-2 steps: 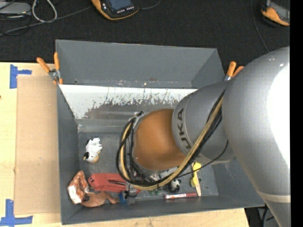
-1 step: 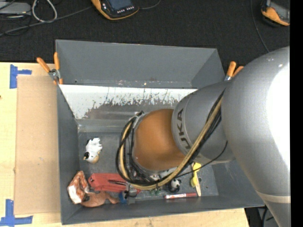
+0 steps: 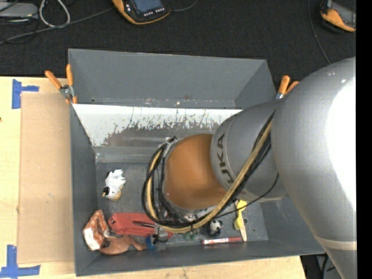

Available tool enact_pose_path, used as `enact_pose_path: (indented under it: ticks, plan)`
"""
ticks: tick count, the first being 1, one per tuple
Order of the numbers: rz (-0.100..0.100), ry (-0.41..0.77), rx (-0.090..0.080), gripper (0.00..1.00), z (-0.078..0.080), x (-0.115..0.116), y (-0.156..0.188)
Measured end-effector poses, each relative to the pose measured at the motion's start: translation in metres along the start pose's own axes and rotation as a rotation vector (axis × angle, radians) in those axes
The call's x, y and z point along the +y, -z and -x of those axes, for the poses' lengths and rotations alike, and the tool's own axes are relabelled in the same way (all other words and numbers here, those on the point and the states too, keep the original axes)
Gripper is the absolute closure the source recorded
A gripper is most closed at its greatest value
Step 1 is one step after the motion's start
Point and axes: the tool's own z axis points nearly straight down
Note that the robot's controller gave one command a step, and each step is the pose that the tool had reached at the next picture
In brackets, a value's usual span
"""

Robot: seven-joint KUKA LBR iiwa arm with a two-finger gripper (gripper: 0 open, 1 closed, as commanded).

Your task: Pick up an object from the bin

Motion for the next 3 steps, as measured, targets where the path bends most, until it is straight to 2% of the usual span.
enact_pose_path:
  ticks: [3]
  plan:
    - [0.0, -0.004, 0.0, 1.0, -0.0001, 0.0, 0.0]
